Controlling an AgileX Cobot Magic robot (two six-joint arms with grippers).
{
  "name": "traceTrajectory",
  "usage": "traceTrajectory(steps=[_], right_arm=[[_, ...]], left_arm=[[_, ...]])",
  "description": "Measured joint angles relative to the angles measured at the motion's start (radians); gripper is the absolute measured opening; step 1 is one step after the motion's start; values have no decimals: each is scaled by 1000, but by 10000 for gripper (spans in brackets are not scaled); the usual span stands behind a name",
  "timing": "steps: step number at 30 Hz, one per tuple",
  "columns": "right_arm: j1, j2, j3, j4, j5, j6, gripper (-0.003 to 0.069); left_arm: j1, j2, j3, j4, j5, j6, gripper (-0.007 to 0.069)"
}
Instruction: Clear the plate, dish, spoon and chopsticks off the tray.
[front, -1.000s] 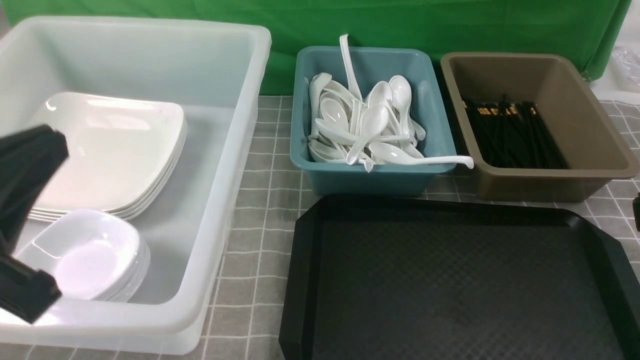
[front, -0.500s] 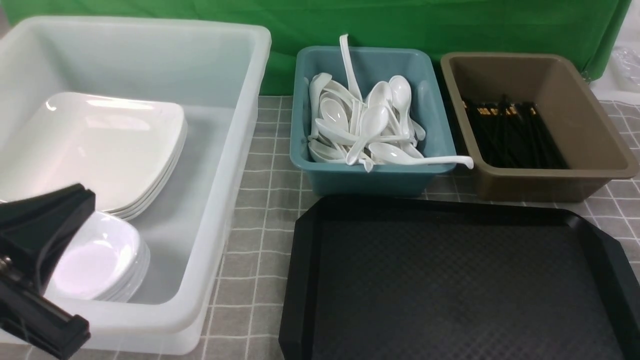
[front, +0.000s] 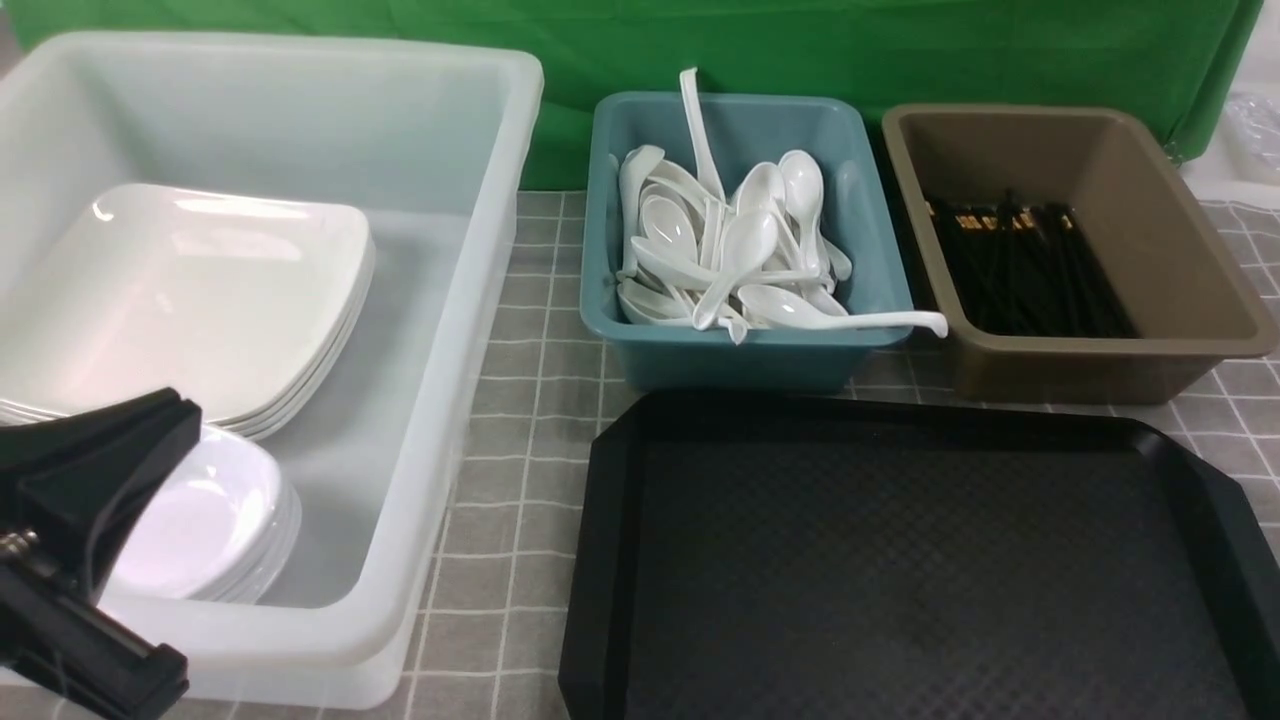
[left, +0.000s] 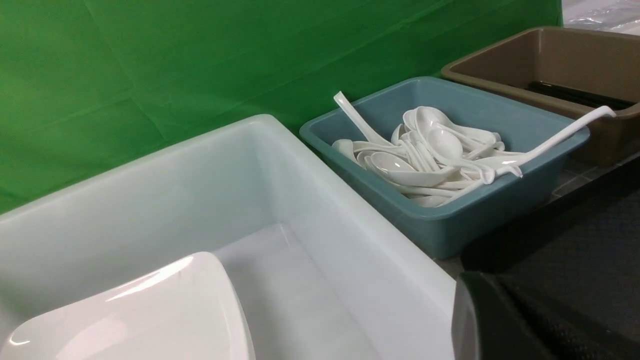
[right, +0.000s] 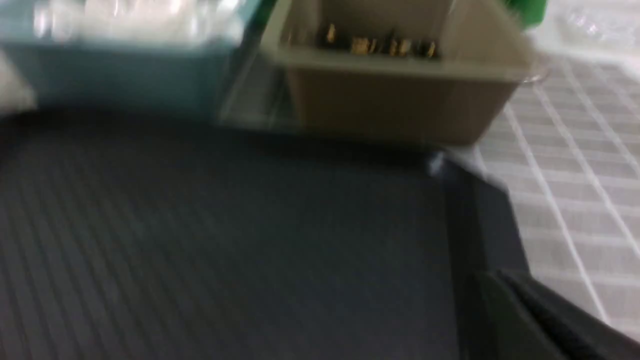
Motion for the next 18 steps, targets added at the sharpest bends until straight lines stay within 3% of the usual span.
traceTrajectory(steps=[7,18], right_arm=[[-1,-7,0,-47,19,83,18],[-3,-7,0,-50,19,89,29]], left_arm=[[0,1,1,0,-1,1,11],[0,1,1,0,-1,1,11]])
